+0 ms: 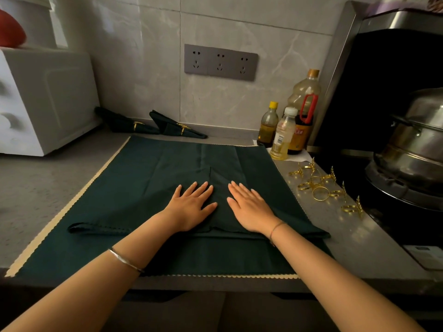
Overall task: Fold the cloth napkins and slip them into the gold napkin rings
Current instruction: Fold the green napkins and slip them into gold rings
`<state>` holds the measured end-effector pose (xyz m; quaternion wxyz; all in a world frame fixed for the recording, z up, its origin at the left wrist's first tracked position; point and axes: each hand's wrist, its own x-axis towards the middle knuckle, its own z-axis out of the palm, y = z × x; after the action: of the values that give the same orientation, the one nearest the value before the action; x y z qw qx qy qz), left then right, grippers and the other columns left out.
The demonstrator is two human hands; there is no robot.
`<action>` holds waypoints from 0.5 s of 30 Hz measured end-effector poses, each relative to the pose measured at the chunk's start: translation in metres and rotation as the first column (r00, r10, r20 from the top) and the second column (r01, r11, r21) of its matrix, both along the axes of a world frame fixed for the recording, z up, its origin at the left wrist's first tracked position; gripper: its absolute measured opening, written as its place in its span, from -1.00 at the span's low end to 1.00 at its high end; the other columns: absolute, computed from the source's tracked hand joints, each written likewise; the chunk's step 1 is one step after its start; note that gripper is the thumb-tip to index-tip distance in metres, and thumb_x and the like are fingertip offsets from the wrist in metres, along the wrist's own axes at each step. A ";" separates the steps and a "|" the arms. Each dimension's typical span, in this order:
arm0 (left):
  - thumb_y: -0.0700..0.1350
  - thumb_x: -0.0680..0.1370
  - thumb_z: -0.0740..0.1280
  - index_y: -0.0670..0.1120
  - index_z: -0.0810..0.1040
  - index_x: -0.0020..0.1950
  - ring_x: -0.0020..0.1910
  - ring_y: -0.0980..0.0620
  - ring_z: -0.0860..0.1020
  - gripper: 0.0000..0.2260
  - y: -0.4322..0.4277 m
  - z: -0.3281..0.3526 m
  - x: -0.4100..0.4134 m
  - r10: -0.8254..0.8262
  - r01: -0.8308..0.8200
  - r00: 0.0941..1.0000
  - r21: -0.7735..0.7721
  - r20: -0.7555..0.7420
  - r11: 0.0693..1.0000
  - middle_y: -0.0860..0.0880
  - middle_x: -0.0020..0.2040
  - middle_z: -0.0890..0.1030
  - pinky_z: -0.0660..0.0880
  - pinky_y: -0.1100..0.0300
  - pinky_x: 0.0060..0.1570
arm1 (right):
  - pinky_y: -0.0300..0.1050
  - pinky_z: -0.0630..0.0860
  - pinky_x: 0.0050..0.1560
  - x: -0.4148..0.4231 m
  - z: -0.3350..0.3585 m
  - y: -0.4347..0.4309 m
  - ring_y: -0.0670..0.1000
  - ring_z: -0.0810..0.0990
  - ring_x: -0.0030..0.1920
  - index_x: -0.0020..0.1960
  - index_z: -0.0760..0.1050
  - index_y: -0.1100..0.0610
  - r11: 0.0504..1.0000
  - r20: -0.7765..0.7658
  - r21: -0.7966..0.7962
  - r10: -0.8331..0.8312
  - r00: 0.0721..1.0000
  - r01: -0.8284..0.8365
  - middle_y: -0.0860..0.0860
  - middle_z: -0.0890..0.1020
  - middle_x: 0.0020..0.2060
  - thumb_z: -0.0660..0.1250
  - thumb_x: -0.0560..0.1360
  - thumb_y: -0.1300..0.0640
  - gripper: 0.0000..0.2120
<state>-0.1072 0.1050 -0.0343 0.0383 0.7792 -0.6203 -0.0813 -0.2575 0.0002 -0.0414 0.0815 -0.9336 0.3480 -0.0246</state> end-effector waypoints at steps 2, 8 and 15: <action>0.19 0.64 -0.10 0.06 -0.16 0.57 0.54 0.03 -0.19 -0.46 0.000 0.000 0.000 0.002 -0.002 1.000 0.002 0.001 1.000 0.07 0.57 -0.15 -0.26 -0.05 0.47 | -0.12 -0.21 0.49 -0.018 0.000 0.005 -0.13 -0.17 0.51 0.55 -0.17 0.03 1.000 -0.009 0.008 -0.017 1.000 0.017 -0.11 -0.13 0.53 -0.19 0.65 -0.08 -0.49; 0.18 0.65 -0.10 0.05 -0.17 0.57 0.54 0.03 -0.18 -0.47 0.000 -0.001 -0.001 0.003 -0.003 1.000 0.003 0.005 1.000 0.07 0.57 -0.15 -0.25 -0.04 0.48 | -0.17 -0.25 0.48 -0.079 -0.001 0.019 -0.16 -0.25 0.49 0.53 -0.27 0.01 0.998 -0.040 0.012 -0.066 0.997 0.067 -0.12 -0.23 0.51 -0.23 0.63 -0.13 -0.47; 0.17 0.65 -0.08 0.05 -0.13 0.57 0.55 0.02 -0.16 -0.47 0.000 -0.002 -0.004 -0.004 0.004 1.000 -0.010 -0.006 1.000 0.06 0.57 -0.12 -0.23 -0.05 0.48 | -0.28 -0.34 0.38 -0.144 0.000 0.033 -0.21 -0.37 0.40 0.44 -0.40 -0.04 0.993 -0.076 0.018 -0.116 0.990 0.117 -0.16 -0.36 0.43 -0.43 0.46 -0.30 -0.37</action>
<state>-0.1113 0.1052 -0.0361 0.0441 0.7774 -0.6222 -0.0808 -0.4011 0.0328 -0.0412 0.0772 -0.9110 0.4050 0.0093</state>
